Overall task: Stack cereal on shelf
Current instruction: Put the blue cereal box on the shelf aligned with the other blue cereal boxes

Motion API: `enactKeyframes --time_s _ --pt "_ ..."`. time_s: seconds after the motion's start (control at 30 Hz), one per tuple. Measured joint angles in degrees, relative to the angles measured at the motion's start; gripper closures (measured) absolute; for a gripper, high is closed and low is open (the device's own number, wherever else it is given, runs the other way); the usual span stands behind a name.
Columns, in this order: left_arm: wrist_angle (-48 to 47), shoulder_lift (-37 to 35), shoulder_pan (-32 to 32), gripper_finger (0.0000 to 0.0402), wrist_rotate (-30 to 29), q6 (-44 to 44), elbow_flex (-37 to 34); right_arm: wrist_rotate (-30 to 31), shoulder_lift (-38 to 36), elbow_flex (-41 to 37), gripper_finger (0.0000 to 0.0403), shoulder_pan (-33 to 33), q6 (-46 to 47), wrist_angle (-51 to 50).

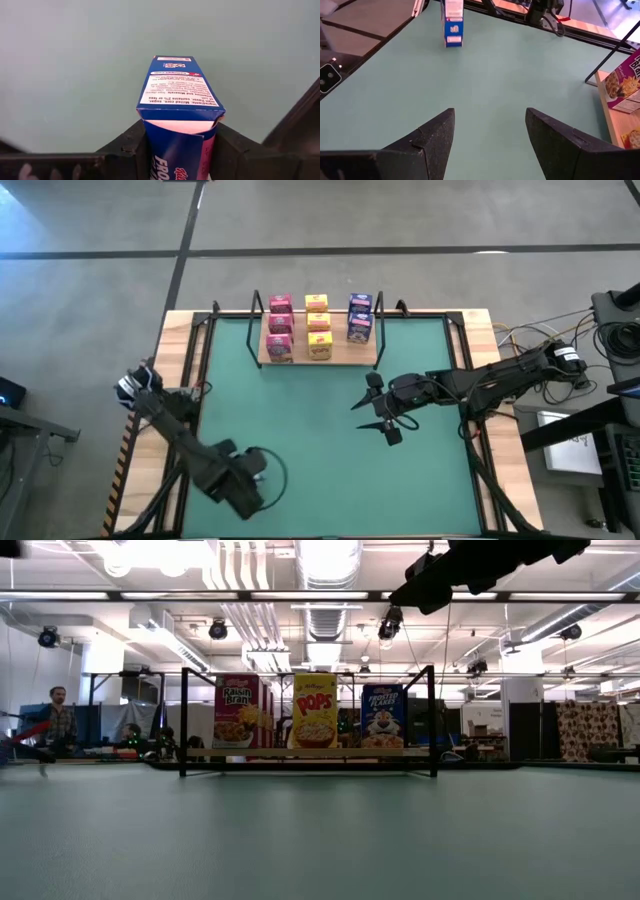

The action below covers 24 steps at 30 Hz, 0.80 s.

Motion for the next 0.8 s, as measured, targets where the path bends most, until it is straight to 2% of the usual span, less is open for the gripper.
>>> enactKeyframes --time_s 0.33,0.6,0.8 --pt "1.48 -0.11 12.30 0.0274 -1.98 28.05 0.00 -0.02 -3.67 0.00 0.0170 0.00 -1.34 -0.65" --pt "2.20 -0.40 20.43 0.0274 -2.86 45.62 0.00 -3.85 -9.36 0.00 0.0170 0.11 -2.52 -1.20" --pt "6.41 -1.94 26.38 0.0274 -2.85 57.18 0.00 -4.16 -10.76 -1.01 0.0170 0.80 -3.79 0.14"
